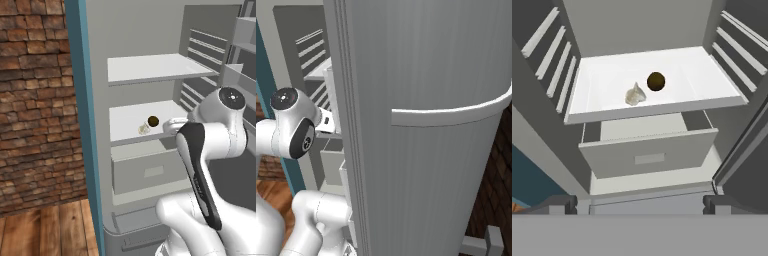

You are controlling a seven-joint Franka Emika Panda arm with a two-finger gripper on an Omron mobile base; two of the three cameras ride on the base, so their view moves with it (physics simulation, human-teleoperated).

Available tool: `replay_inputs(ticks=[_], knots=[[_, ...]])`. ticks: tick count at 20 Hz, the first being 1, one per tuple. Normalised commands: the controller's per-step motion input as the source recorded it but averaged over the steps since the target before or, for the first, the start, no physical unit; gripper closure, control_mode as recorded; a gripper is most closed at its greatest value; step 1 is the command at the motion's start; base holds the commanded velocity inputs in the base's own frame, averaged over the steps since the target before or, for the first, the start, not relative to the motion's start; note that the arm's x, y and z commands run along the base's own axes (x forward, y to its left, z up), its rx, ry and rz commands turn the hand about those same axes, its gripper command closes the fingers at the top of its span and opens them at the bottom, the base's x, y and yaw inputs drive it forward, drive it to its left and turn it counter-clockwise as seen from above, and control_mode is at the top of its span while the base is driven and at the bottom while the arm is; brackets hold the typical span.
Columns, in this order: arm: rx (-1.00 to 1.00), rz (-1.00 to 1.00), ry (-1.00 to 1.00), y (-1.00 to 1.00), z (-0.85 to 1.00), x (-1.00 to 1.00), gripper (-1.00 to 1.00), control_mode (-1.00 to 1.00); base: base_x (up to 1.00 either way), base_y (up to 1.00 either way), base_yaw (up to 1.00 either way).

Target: Retrieve the bottle and the shaker from the cabinet and place them next to the mixing bowl on the counter. Then add garlic from the fridge to the mixing bowl.

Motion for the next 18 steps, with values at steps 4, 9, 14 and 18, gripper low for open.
replay_inputs(ticks=[4,9,14,18], knots=[[0.00,0.00,0.05,0.00,-0.21,0.34,-1.00,-1.00,0.00,0.00,0.00],[0.00,0.03,0.00,0.00,-0.35,0.33,-1.00,-1.00,0.00,0.00,0.00],[0.00,0.03,0.00,0.00,-0.27,0.30,-1.00,-1.00,0.00,0.00,0.00],[0.00,0.01,0.00,0.00,-0.05,0.28,-1.00,-1.00,0.00,0.00,0.00]])
